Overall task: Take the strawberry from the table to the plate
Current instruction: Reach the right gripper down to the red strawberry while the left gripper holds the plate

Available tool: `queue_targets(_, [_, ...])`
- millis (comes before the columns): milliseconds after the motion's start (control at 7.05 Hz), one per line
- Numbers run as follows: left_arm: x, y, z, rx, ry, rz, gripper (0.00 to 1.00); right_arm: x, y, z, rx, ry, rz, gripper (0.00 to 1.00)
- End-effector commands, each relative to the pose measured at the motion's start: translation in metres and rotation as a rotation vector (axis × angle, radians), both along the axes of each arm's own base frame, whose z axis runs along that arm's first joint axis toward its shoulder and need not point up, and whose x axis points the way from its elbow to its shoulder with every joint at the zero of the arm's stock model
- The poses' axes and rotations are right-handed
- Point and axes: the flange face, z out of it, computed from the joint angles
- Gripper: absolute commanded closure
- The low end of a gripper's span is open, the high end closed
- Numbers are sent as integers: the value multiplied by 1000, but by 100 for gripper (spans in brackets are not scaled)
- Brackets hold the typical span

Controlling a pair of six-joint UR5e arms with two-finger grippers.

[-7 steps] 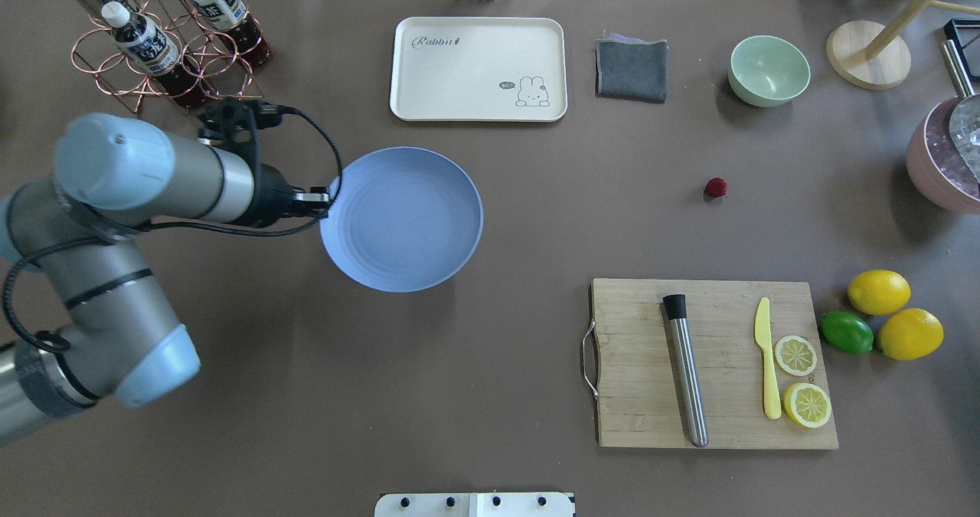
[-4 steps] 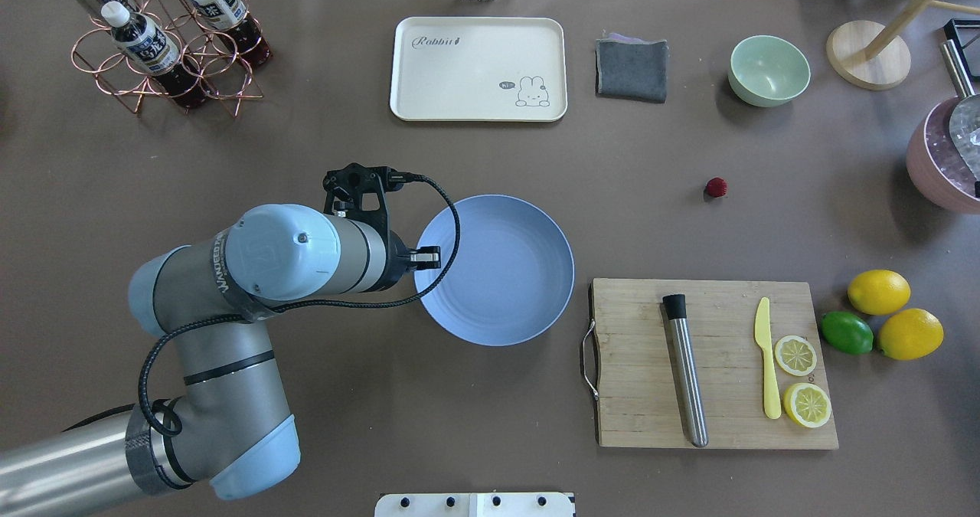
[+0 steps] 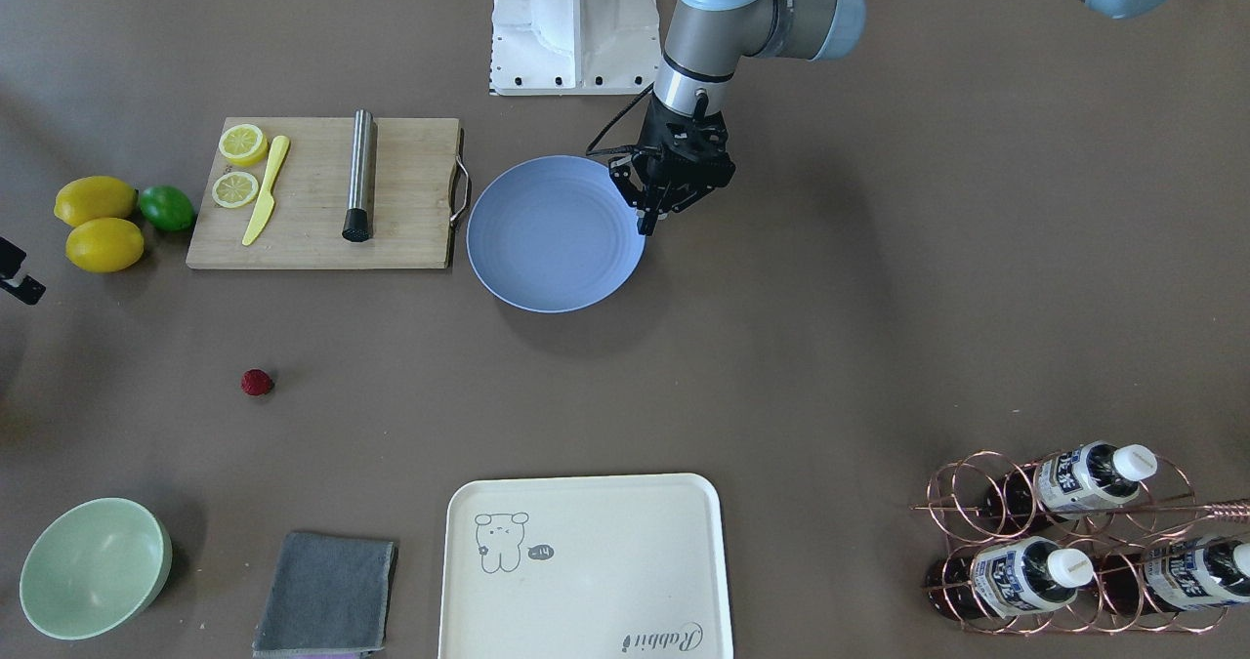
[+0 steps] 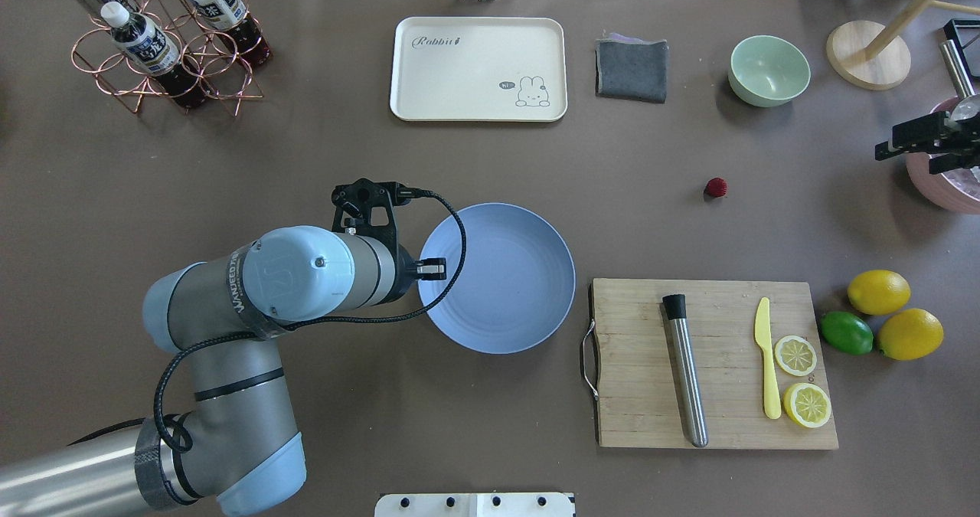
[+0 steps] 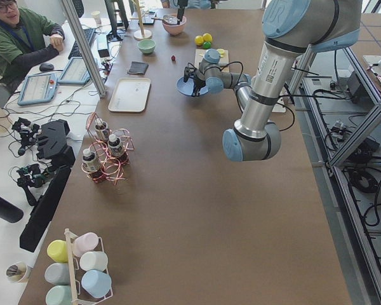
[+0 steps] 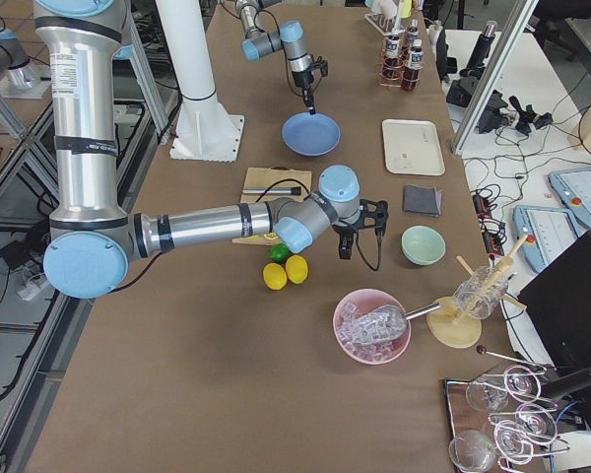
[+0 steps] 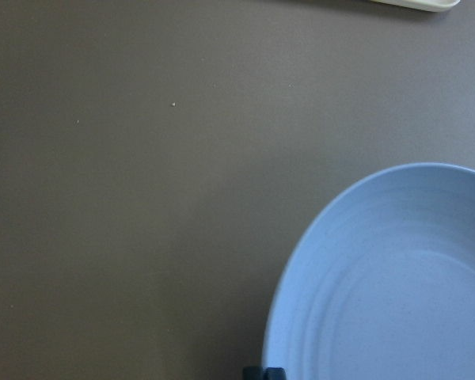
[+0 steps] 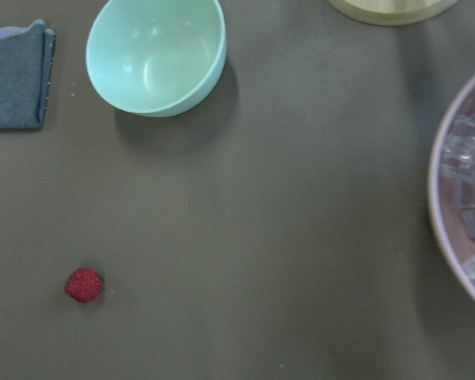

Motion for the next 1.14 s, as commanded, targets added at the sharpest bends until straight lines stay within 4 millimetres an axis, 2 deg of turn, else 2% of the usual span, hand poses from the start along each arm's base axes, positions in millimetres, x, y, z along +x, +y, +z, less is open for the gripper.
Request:
queue_targets(0, [3, 3, 2, 3, -4, -11, 100, -65, -19, -36, -21, 50, 8, 1])
queue_targets(142, [4, 4, 15, -3, -23, -10, 100, -90, -16, -40, -18, 69, 7, 1])
queue_targets(284, [5, 5, 19, -5, -30, -7, 100, -108, -13, -47, -25, 69, 9, 1])
queue_targets(426, [10, 7, 29, -12, -49, -2, 100, -114, -13, -51, -31, 65, 19, 1])
queue_targets(568, [16, 13, 30, -12, -49, 8, 100, -124, -10, -51, -30, 69, 6, 1])
queue_targets(710, [16, 11, 26, 7, -50, -17, 88, -137, -10, -53, -15, 81, 3, 0])
queue_targets(852, [14, 12, 25, 12, -47, -17, 4, -149, -7, -56, -13, 82, -16, 1])
queue_targets(994, [11, 13, 23, 17, -41, -16, 3, -163, -9, -57, -6, 89, -26, 1])
